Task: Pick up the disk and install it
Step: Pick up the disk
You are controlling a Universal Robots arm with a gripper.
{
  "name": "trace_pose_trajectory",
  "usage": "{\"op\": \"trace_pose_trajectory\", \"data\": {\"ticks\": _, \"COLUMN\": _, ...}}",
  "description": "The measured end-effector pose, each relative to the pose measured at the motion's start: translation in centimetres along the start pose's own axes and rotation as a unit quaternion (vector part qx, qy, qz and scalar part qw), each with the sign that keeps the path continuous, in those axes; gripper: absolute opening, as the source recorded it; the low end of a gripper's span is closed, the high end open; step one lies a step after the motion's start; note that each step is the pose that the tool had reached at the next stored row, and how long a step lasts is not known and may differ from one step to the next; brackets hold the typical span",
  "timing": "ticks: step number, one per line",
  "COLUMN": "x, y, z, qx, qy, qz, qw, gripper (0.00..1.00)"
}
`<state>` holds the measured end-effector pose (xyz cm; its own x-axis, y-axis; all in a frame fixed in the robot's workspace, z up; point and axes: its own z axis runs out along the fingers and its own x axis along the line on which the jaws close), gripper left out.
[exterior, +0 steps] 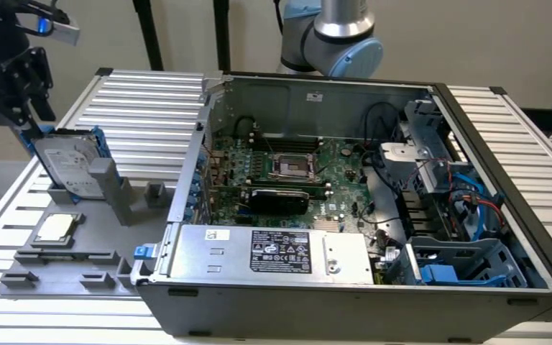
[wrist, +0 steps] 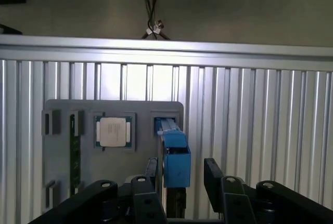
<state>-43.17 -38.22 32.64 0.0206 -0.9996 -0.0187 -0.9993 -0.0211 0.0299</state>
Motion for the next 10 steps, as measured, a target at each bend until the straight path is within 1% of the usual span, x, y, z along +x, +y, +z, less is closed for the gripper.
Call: {"op": "trace_pose_trajectory", "data": {"ticks": 10, "x": 0.0, "y": -0.05, "z": 1.81, "qx": 0.0000, "qy": 0.0000, "qz": 0.000, "qw": 1.0000, "gripper": 0.48}}
